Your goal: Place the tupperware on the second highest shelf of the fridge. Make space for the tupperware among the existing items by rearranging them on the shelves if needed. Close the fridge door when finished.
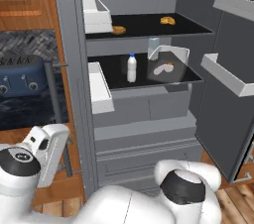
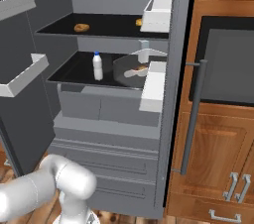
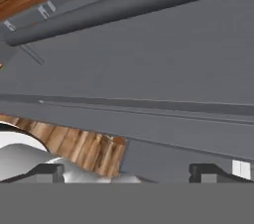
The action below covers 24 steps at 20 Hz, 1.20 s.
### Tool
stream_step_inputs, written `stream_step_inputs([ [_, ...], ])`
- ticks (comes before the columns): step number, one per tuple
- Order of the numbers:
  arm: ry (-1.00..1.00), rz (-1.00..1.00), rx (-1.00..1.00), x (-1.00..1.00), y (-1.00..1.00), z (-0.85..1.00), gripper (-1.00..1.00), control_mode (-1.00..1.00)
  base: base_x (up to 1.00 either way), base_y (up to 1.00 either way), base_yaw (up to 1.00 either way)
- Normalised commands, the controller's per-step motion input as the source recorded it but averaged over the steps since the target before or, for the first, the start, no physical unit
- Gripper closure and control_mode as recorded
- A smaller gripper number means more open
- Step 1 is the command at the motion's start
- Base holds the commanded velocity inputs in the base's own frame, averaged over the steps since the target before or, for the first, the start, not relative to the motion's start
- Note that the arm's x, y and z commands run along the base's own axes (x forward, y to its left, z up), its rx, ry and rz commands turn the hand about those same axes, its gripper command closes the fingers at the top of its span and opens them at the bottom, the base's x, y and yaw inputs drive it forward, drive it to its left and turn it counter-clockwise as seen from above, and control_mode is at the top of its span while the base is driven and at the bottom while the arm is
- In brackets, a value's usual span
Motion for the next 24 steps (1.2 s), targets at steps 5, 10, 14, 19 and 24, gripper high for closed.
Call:
stream_step_inputs([
  [5,-0.06,0.03,-0.29,0.17,0.73,-0.84,-1.0,-1.0,0.0,0.0,0.0],
  [10,0.01,0.0,-0.11,0.66,0.31,-0.36,-1.0,-1.0,0.0,0.0,0.0],
  [14,0.05,-0.02,-0.11,0.82,0.02,-0.38,-1.0,-1.0,0.0,0.0,0.0],
  [19,0.07,-0.14,-0.13,0.8,0.0,-0.29,-1.0,-1.0,0.0,0.0,0.0],
  [24,0.12,-0.17,-0.16,0.87,0.03,-0.08,-1.0,-1.0,0.0,0.0,0.0],
])
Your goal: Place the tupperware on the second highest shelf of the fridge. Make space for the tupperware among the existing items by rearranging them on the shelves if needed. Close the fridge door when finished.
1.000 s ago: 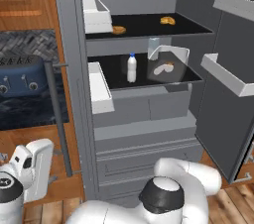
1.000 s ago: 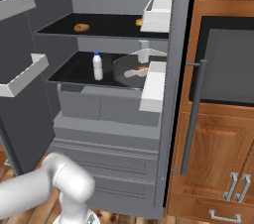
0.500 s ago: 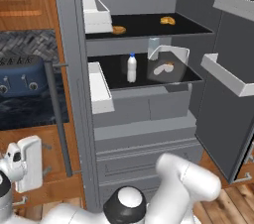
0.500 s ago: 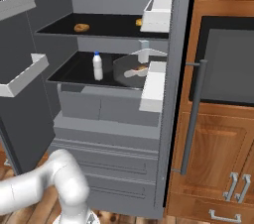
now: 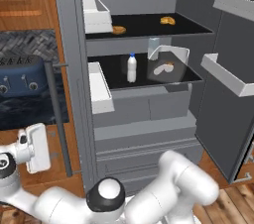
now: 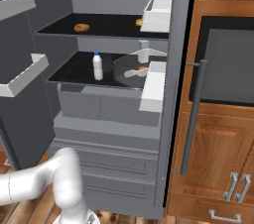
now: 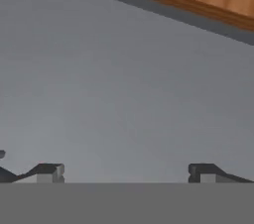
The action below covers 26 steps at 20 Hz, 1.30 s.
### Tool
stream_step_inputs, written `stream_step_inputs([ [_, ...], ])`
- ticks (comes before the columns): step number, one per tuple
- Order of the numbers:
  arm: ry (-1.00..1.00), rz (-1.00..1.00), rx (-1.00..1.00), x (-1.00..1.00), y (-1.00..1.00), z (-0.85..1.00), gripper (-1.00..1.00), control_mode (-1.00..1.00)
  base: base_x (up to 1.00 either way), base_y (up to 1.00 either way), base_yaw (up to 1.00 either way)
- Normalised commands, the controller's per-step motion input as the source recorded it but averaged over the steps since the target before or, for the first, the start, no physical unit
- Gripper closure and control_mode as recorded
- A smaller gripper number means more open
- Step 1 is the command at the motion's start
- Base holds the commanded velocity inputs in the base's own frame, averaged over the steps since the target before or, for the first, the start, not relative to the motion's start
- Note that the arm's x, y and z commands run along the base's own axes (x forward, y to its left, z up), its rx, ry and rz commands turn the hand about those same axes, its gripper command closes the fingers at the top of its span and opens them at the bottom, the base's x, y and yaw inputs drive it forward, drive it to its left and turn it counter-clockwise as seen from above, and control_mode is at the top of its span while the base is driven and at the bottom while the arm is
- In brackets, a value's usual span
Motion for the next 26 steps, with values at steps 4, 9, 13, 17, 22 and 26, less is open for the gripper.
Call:
stream_step_inputs([
  [4,0.05,-0.23,-0.08,-0.01,-0.69,-0.08,-1.0,-1.0,0.0,0.0,0.0],
  [9,0.0,-0.22,-0.01,-0.12,-1.0,-0.02,-1.0,-1.0,0.0,0.0,0.0],
  [13,0.0,-0.15,0.0,-0.03,-1.0,0.0,-1.0,-1.0,0.0,0.0,0.0],
  [17,0.0,-0.04,0.0,0.0,-1.0,0.0,-1.0,-1.0,0.0,0.0,0.0],
  [22,0.0,0.0,0.0,0.04,-1.0,0.0,-1.0,-1.0,0.0,0.0,0.0],
  [26,0.0,0.09,0.0,0.33,-0.77,0.0,-1.0,-1.0,0.0,0.0,0.0],
])
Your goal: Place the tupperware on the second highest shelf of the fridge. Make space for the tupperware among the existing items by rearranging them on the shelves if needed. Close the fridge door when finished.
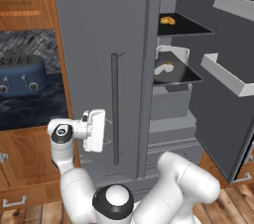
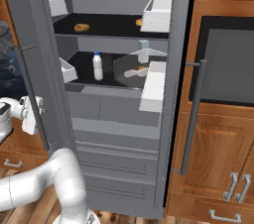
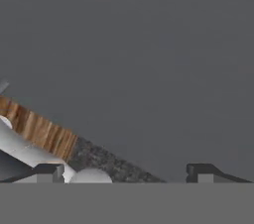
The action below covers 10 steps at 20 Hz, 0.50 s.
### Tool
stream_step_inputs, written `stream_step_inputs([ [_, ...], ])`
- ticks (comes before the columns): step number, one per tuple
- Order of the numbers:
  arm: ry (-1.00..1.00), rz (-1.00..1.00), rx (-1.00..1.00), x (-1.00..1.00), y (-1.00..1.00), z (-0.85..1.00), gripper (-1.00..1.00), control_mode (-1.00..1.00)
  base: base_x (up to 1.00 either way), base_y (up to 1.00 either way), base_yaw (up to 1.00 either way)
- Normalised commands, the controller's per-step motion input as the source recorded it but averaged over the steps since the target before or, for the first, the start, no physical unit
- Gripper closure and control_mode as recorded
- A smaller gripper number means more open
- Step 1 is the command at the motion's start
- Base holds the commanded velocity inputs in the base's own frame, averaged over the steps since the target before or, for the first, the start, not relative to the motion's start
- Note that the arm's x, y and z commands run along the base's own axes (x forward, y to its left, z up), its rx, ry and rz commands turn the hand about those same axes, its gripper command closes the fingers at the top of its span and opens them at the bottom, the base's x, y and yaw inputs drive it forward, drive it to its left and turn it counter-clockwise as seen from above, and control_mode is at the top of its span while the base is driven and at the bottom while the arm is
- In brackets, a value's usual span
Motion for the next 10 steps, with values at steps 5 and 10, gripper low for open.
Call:
stream_step_inputs([
  [5,0.0,0.24,0.0,0.87,-0.27,0.01,-1.0,-1.0,0.0,0.0,0.0],
  [10,0.0,0.31,0.0,1.0,0.0,0.09,-1.0,-1.0,0.0,0.0,0.0],
])
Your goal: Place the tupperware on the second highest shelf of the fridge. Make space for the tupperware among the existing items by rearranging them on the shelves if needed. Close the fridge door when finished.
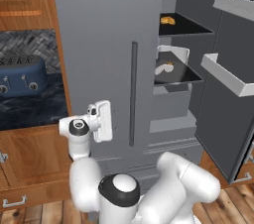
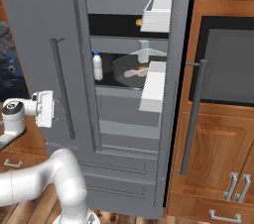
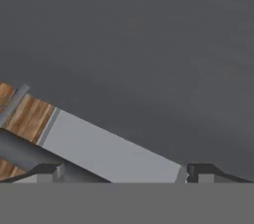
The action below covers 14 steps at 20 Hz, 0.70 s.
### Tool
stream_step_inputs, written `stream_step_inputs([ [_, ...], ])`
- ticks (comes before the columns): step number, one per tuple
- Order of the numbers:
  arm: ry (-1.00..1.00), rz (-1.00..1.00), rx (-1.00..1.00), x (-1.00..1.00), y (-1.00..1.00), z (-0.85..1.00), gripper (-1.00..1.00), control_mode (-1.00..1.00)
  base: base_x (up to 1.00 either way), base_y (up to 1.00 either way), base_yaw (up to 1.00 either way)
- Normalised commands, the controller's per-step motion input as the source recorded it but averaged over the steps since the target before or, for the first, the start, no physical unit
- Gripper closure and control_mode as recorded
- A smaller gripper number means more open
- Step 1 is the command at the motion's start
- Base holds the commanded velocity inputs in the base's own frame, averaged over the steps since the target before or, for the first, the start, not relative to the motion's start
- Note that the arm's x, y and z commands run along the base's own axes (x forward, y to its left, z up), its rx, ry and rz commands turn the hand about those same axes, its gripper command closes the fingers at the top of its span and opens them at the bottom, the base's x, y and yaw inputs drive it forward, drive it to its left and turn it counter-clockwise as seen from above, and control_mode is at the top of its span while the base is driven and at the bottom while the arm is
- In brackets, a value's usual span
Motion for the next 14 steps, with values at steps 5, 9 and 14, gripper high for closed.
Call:
stream_step_inputs([
  [5,-0.09,0.49,0.07,1.0,-0.11,0.01,-1.0,-1.0,0.0,0.0,0.0],
  [9,-0.13,0.63,0.14,1.0,-0.2,0.0,-1.0,-1.0,0.0,0.0,0.0],
  [14,-0.14,0.6,0.1,0.21,-0.04,0.09,-1.0,-1.0,0.0,0.0,0.0],
])
